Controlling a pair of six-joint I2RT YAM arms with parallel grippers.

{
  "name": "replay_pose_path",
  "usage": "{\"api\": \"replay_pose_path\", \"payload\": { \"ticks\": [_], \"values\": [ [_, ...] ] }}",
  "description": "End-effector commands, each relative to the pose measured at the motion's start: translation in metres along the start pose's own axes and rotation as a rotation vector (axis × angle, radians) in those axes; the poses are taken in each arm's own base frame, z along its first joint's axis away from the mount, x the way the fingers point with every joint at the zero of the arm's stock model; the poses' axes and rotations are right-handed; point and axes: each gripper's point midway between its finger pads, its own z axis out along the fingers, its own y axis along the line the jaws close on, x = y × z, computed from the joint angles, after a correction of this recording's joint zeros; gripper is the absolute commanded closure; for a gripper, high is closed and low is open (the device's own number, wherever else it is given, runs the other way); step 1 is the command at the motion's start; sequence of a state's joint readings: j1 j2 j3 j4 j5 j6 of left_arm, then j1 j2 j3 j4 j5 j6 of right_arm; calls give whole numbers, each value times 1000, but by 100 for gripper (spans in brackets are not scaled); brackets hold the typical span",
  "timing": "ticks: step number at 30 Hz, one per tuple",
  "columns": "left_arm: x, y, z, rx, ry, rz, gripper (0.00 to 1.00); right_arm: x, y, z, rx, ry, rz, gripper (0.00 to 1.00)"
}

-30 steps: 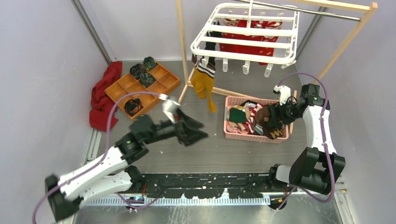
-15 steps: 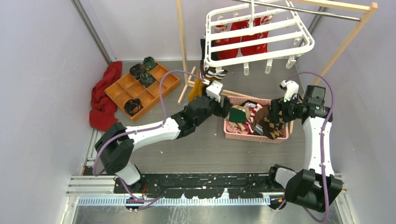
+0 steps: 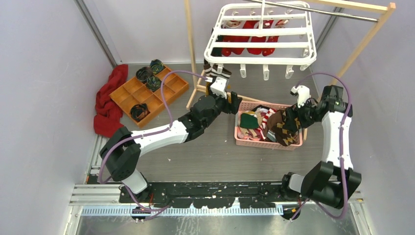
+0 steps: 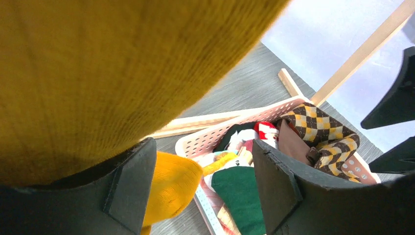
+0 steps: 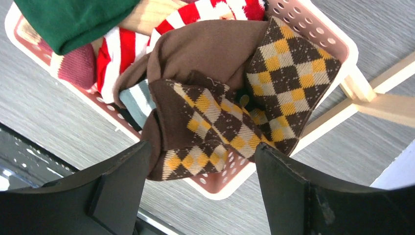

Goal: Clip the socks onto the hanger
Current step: Pick up the sock from the bin.

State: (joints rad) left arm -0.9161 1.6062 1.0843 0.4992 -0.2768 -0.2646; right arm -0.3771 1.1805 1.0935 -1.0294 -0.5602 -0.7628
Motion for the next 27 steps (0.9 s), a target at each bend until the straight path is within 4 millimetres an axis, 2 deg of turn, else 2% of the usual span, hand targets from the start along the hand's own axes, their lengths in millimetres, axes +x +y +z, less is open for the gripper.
{"api": "replay_pose_path", "payload": {
  "ticks": [1,8,12,16,18,22,25,27],
  "values": [
    [-50,-8,-1,22,-131,-66,28,-2,-6,-1,-99,40,-170,17],
    [-51,-10,-1,47,-119,-88,28,2,-12,21,-203,55,-229,26],
    [-50,-9,-2,58,-108,-108,28,12,-16,31,-218,88,-231,34],
    [-49,-8,-2,70,-100,-123,28,19,-19,39,-207,101,-247,47],
    [-47,-8,-2,77,-93,-128,28,19,-20,41,-201,98,-248,61],
    [-48,-7,-3,87,-89,-144,28,14,-19,38,-203,85,-248,89],
    [-49,-7,-4,104,-86,-161,28,3,-8,21,-225,65,-253,97],
    [-51,-6,-7,115,-85,-168,28,-12,-3,5,-206,32,-258,98]
  ]
}}
